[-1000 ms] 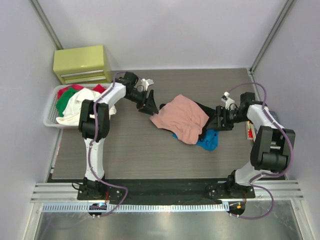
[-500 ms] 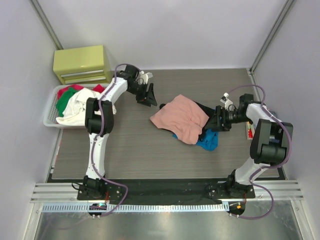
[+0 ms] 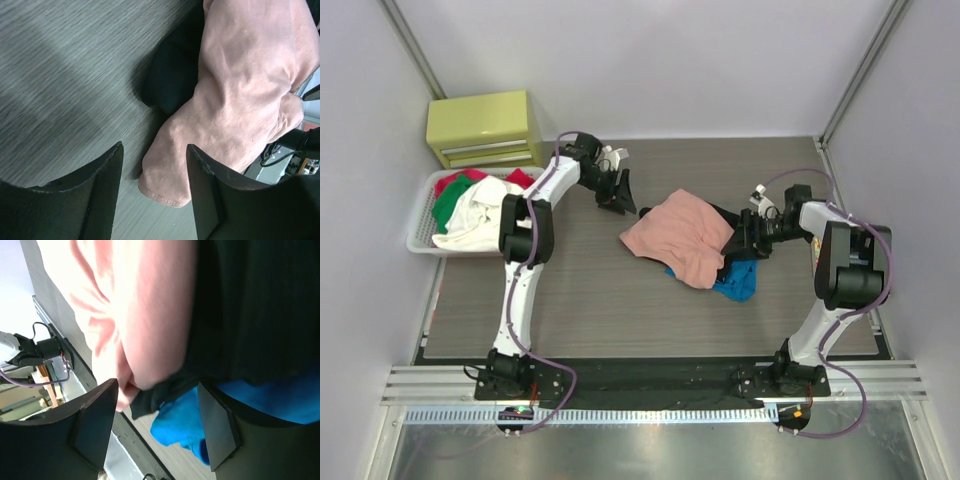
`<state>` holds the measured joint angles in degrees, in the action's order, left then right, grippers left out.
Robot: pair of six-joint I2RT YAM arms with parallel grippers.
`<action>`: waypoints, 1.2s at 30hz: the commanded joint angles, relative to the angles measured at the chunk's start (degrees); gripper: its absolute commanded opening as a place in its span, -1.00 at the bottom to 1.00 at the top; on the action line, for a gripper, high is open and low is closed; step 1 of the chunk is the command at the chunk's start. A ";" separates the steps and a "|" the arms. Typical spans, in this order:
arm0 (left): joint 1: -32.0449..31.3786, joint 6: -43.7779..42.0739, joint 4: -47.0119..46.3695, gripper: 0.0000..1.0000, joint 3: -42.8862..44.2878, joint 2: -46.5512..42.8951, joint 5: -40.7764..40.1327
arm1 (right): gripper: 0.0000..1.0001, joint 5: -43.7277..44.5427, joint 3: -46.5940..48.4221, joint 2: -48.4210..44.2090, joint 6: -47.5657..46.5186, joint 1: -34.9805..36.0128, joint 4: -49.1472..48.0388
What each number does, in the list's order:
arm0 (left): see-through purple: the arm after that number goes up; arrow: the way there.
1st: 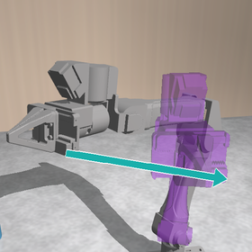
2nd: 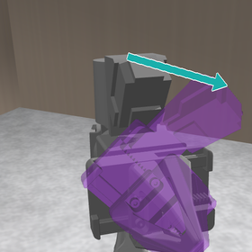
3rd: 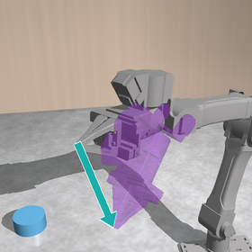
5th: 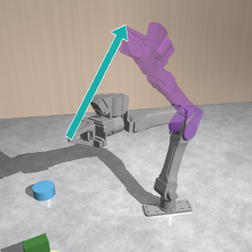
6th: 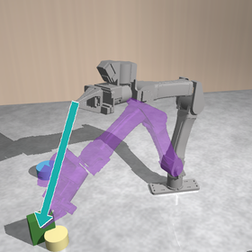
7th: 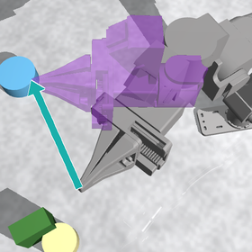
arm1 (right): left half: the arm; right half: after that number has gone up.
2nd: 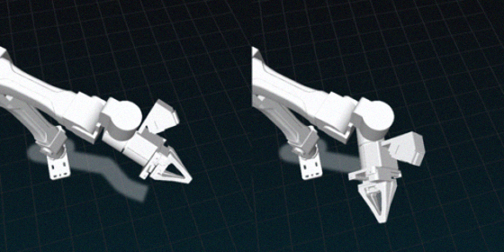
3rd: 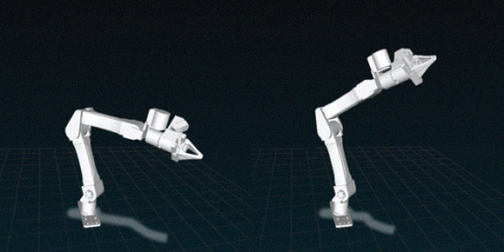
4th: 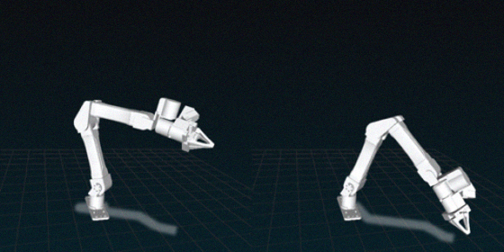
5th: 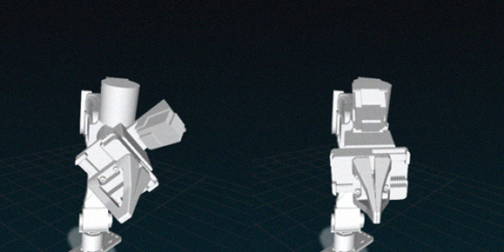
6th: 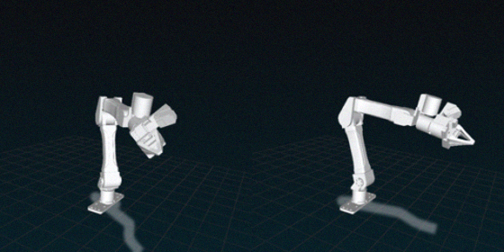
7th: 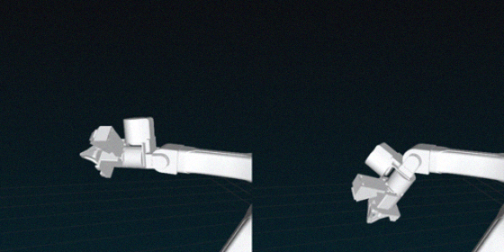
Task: Fold and stack the t-shirts
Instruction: Smooth out wrinkles on the folded tshirt
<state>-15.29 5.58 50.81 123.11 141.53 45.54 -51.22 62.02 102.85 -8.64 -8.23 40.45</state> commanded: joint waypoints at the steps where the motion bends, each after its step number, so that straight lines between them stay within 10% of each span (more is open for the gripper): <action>1: -0.79 -0.57 -0.01 0.03 1.44 -0.90 2.54 | 0.41 0.60 2.67 0.86 2.05 1.11 -3.09; 13: -2.55 -0.14 -0.36 -0.13 0.46 -1.00 3.24 | 0.18 1.74 2.32 2.00 3.02 3.13 -5.38; 24: -4.84 0.13 0.79 0.99 -0.59 1.64 6.31 | 0.27 1.56 1.27 0.51 2.84 3.31 -6.52; 36: -5.54 12.16 -9.23 1.00 -6.83 1.47 22.92 | 0.26 2.53 0.73 -0.54 3.46 3.40 -7.58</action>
<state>-20.25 11.92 47.64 118.10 143.90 62.67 -48.84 62.74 105.08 -5.61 -5.23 35.53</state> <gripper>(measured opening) 0.996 0.631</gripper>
